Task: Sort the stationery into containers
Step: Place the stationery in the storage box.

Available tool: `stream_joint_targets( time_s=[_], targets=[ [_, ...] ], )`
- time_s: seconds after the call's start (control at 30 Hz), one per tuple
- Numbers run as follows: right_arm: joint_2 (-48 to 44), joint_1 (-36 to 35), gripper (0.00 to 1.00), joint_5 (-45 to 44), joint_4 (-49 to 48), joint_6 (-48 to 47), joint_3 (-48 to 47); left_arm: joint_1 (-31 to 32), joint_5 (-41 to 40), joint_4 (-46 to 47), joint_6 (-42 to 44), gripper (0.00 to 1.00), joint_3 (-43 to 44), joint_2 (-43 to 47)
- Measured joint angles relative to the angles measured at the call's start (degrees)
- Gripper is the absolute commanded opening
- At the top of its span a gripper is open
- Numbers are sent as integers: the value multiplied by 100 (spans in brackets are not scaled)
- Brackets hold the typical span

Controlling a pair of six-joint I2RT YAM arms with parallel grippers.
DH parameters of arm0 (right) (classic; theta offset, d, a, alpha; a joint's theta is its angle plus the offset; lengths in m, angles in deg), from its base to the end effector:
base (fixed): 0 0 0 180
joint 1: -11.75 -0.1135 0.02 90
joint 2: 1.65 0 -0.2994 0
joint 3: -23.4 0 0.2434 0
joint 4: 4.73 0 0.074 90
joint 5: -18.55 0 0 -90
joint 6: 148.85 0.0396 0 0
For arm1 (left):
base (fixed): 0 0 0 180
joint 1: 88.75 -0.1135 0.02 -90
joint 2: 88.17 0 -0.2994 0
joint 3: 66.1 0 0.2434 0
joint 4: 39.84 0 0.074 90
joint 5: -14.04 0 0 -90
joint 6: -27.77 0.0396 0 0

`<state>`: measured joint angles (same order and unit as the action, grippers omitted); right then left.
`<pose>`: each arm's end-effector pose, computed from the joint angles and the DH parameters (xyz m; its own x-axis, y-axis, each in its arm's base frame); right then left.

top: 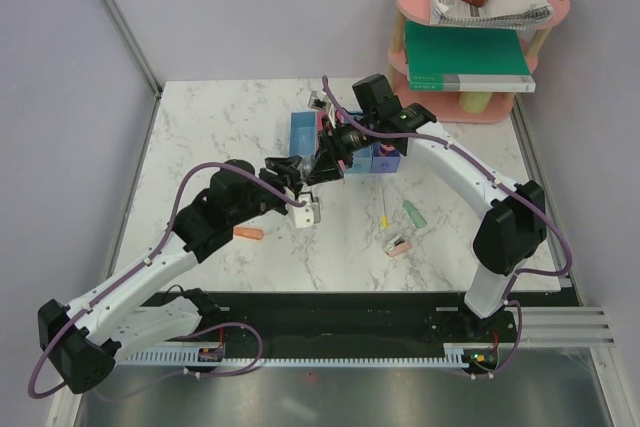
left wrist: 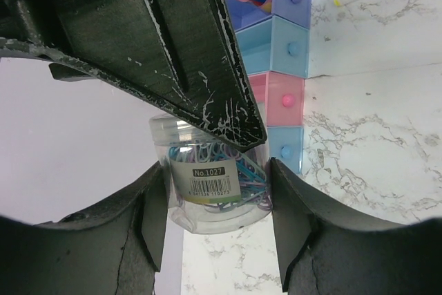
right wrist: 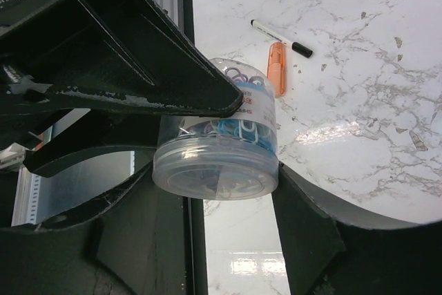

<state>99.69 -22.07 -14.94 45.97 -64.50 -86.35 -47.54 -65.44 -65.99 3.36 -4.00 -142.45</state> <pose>0.3061 0.2448 0.3782 -0.4756 -0.3840 -0.7914 -0.8707 0.0776 0.4856 0.1408 -0.1329 0.3542 0.6108 0.6552 -0.4446 0.5370 0.0698 0.8407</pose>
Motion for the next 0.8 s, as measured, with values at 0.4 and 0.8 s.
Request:
stream_joint_targets(
  time_s=[0.4, 0.8],
  targets=[
    [0, -55, 46, -66, 20, 11, -15, 2, -7, 61, 2, 38, -144, 146],
    [0, 0, 49, -763, 247, -297, -203, 44, -197, -221, -20, 93, -564, 748]
  ],
)
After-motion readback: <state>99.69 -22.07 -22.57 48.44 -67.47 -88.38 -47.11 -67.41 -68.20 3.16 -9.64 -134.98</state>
